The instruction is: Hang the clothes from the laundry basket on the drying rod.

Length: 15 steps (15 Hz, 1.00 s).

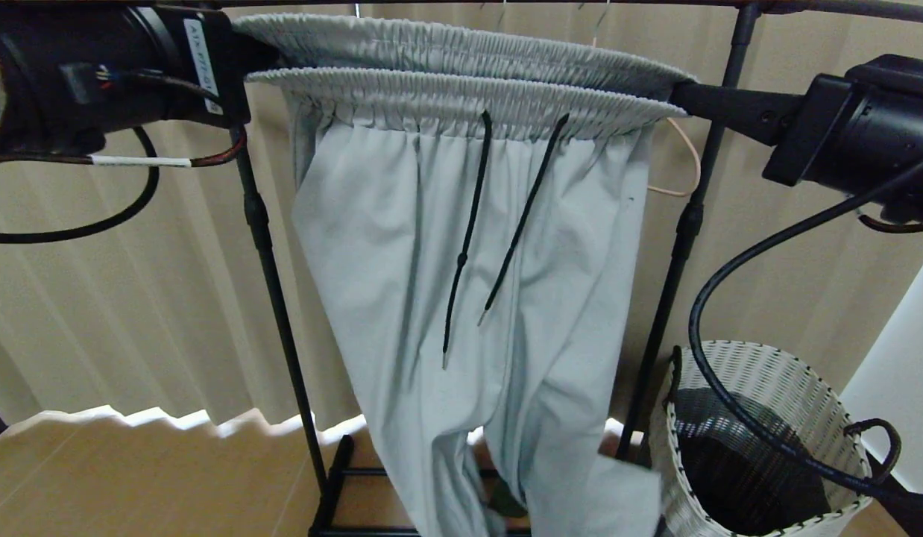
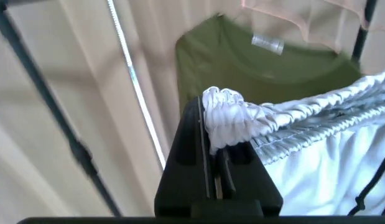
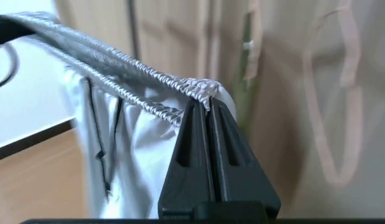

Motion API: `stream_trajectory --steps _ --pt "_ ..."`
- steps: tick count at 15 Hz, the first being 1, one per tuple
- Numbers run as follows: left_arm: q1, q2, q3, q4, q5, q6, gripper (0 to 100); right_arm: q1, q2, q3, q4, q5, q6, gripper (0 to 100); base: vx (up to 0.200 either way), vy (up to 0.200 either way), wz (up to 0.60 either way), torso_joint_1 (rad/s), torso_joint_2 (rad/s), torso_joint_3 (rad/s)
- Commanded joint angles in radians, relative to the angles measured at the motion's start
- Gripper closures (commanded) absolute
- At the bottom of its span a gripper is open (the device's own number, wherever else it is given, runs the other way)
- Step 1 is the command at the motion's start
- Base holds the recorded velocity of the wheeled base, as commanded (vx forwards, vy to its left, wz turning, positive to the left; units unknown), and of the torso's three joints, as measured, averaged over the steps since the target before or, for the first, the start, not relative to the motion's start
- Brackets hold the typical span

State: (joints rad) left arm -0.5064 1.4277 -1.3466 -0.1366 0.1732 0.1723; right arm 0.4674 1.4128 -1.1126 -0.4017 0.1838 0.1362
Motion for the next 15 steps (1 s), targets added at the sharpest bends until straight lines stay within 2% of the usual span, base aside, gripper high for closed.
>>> stream_trajectory --steps 1,3,4,5,6,9,15 --pt "-0.052 0.051 0.023 0.034 0.008 -0.01 100 -0.066 0.008 0.002 0.006 -0.001 -0.026 100 0.0 0.0 0.0 0.0 0.0 0.0" --pt "-0.106 0.046 0.104 0.034 0.008 -0.042 100 -0.085 -0.009 0.046 -0.002 -0.001 -0.032 100 0.0 0.0 0.0 0.0 0.0 0.0" --pt "-0.123 0.046 0.121 0.035 0.008 -0.062 100 -0.085 -0.012 0.059 -0.002 -0.001 -0.033 100 0.0 0.0 0.0 0.0 0.0 0.0" --pt "-0.152 0.05 0.152 0.034 0.015 -0.113 100 -0.085 -0.015 0.083 -0.009 -0.003 -0.033 100 0.0 0.0 0.0 0.0 0.0 0.0" --pt "-0.156 0.05 0.155 0.032 0.026 -0.125 100 -0.085 -0.015 0.088 -0.011 -0.003 -0.033 100 0.0 0.0 0.0 0.0 0.0 0.0" --pt "-0.147 0.056 0.107 0.038 0.035 -0.132 100 -0.101 -0.029 0.085 -0.011 -0.003 -0.038 100 0.0 0.0 0.0 0.0 0.0 0.0" --pt "-0.155 0.071 0.113 0.034 0.034 -0.134 100 -0.119 -0.032 0.083 -0.009 -0.003 -0.046 100 0.0 0.0 0.0 0.0 0.0 0.0"
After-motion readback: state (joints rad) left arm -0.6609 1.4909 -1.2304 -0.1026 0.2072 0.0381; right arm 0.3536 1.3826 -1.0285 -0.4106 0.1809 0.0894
